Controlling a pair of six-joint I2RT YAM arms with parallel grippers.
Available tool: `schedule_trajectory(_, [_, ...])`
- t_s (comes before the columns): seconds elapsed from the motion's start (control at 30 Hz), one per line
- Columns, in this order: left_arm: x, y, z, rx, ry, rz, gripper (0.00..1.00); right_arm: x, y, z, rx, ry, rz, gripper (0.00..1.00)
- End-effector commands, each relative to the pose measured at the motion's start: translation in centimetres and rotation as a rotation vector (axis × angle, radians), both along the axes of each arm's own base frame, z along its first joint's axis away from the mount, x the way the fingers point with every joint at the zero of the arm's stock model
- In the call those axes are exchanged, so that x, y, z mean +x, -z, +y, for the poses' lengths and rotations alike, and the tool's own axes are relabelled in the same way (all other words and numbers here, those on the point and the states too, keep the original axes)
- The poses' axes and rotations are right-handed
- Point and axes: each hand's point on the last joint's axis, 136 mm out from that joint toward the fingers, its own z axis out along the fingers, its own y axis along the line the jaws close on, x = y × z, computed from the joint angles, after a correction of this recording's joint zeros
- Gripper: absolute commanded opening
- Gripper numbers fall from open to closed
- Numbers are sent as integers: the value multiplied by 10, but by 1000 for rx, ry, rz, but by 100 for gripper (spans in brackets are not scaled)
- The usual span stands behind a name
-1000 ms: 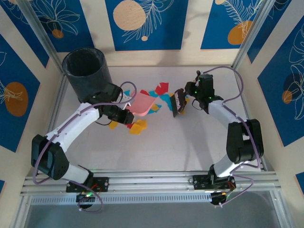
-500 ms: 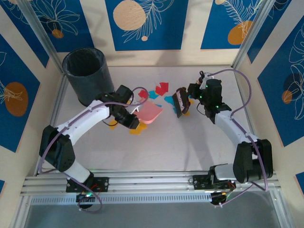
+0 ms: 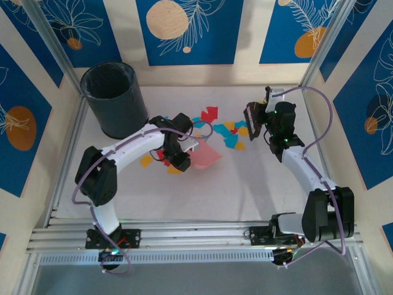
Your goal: Sweep away the paper scraps from the table
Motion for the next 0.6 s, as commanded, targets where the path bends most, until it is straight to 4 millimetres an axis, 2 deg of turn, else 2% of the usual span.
schedule_trajectory(0.0, [-6,0,-6,37,75,24,0,12,-18,-21,-116,60,-101,0])
schedule_trajectory(0.17, [-1,10,-14,77,93,56,0,33,-7,-29,-192,64,-117,0])
schedule_trajectory(0.37, [5,17,-20,101,94,82,0,50,9,-17,-226,-7,-89,0])
schedule_trajectory(0.57, [4,23,-27,96,100,111,0,53,31,4,-265,-86,-34,0])
